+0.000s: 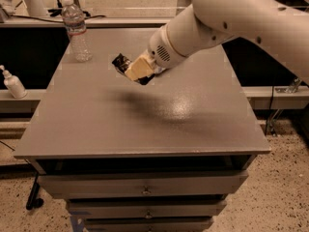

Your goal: Move blue plastic bottle near water bottle

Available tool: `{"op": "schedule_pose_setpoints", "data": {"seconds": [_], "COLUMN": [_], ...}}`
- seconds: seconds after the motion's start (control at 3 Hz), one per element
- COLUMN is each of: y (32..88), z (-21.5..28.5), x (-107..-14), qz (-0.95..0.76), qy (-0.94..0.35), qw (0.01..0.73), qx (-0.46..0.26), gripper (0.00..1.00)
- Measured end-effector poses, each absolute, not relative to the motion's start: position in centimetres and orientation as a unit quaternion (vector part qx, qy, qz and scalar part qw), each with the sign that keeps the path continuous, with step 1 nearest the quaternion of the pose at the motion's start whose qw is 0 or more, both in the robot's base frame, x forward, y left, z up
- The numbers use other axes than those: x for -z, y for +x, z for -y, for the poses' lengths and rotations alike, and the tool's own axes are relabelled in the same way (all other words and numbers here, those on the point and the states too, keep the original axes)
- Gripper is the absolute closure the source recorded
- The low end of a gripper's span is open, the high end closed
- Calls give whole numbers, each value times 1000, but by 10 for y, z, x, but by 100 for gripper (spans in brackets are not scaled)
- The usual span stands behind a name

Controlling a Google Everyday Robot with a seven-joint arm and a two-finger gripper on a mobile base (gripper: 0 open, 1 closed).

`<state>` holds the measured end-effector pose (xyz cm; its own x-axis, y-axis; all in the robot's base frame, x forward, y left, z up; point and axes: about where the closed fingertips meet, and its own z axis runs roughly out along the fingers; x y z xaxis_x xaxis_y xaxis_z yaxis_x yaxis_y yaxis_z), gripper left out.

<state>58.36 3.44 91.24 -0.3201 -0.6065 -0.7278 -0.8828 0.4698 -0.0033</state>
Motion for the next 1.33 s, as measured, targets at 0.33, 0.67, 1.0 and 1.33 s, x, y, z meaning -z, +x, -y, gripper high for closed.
{"op": "schedule_pose_setpoints", "data": {"seconds": [0.33, 0.67, 1.0, 1.33], "y": [592, 604, 623, 653], "z": [-59, -77, -92, -96], "x": [-903, -894, -889, -886], "qz": [-793, -797, -796, -799], "qy": [-466, -455, -449, -437], "qw": [337, 340, 348, 362], "qx": [-203, -206, -208, -200], "gripper": [100, 100, 100, 100]}}
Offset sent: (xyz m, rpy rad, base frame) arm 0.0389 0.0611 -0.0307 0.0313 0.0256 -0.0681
